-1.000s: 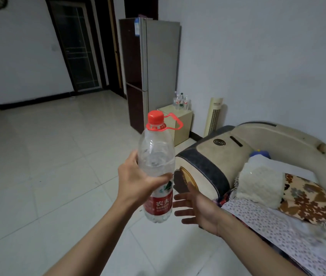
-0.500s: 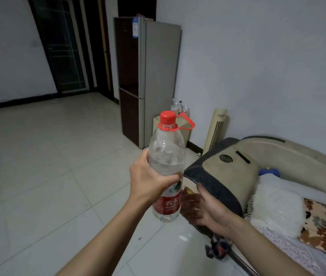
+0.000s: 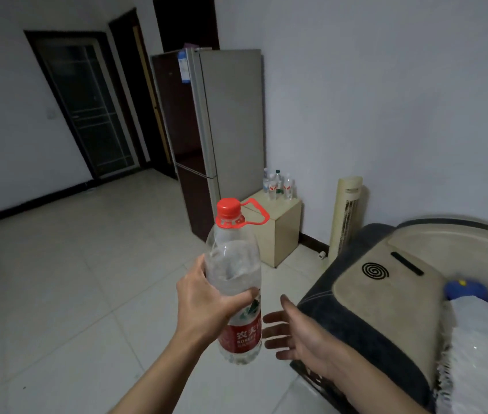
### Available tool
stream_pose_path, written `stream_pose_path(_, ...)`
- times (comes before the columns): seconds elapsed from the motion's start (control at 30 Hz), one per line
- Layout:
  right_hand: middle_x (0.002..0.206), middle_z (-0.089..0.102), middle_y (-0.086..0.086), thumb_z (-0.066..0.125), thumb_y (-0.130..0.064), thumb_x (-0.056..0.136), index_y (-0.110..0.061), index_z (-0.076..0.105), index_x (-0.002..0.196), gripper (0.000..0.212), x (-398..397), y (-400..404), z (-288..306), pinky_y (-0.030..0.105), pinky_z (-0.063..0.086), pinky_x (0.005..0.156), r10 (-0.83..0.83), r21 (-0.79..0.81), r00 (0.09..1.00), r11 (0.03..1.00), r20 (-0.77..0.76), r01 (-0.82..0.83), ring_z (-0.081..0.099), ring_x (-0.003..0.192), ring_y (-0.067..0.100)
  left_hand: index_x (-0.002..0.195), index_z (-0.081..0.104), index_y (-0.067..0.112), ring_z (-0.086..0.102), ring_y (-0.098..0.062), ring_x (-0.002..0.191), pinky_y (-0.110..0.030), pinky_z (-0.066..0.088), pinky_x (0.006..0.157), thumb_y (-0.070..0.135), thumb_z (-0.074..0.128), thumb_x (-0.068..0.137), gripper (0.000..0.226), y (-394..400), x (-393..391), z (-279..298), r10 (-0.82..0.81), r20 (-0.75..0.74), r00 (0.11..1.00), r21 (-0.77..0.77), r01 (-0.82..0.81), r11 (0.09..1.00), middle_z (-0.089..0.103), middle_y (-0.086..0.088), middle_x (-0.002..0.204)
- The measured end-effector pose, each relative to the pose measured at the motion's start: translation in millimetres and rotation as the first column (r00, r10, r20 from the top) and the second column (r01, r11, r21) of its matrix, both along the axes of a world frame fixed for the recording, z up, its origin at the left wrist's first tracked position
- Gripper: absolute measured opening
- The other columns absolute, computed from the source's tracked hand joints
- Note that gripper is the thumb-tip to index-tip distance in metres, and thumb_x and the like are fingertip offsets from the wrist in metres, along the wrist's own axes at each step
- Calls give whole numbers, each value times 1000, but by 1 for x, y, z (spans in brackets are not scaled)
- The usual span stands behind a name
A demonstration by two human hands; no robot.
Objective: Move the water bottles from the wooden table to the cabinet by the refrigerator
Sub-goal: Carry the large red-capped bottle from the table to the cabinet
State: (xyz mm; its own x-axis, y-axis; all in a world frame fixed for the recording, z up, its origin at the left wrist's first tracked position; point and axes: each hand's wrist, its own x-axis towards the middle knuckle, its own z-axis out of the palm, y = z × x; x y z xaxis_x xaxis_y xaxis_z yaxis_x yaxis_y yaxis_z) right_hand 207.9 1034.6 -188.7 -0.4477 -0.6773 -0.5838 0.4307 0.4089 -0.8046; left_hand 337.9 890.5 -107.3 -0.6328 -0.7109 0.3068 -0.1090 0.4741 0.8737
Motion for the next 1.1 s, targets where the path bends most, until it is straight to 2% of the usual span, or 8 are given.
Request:
stream_pose_path(0.07, 113, 72, 10, 27, -67, 97, -16, 65, 118, 66, -28, -16, 7, 43, 51, 100, 18, -4, 1000, 1000, -10, -18, 67, 109, 27, 103, 62, 34, 72, -4, 84, -31, 64, 70, 53, 89, 40, 71, -19, -27, 7, 6, 0, 1000, 4, -6, 1000, 72, 14, 95)
stream_pose_path(0.2, 117, 71, 6, 26, -67, 96, -20, 61, 123, 65, -77, -43, 18, 40, 52, 97, 31, -23, 999, 999, -23, -31, 66, 110, 23, 107, 64, 27, 73, -7, 88, -37, 64, 73, 54, 90, 38, 79, -58, -74, 16, 17, -25, 1000, 67, -15, 998, 74, 10, 98)
stream_pose_path(0.47, 123, 68, 8, 26, -69, 94, -19, 57, 128, 68, -156, -119, 15, 44, 49, 102, -36, -13, 999, 999, -24, 36, 65, 113, 25, 110, 63, 29, 73, -8, 89, -36, 64, 73, 52, 92, 39, 80, -141, -159, 13, -31, -78, 996, 102, 39, 994, 75, 10, 100)
stream_pose_path(0.7, 120, 69, 11, 26, -67, 96, -17, 59, 123, 66, -213, -210, 20, 46, 46, 105, -57, 66, 995, 996, -79, 62, 64, 113, 27, 105, 63, 34, 72, -1, 85, -28, 63, 70, 45, 93, 39, 74, -239, -220, -4, -84, -138, 987, 153, 105, 983, 74, 14, 96)
stream_pose_path(0.93, 117, 71, 10, 28, -68, 94, -18, 61, 123, 67, -261, -301, 18, 39, 53, 89, -87, 95, 991, 991, -106, 97, 67, 109, 26, 99, 63, 33, 70, 3, 80, -19, 59, 64, 47, 91, 37, 70, -330, -274, -19, -99, -123, 987, 166, 119, 979, 73, 15, 91)
stream_pose_path(1.1, 118, 69, 12, 28, -67, 95, -17, 61, 121, 66, -296, -347, 9, 43, 52, 95, -106, 101, 989, 988, -100, 116, 66, 109, 28, 96, 62, 34, 71, 3, 76, -12, 54, 57, 43, 92, 36, 67, -373, -314, -30, -122, -92, 988, 204, 139, 969, 71, 25, 91)
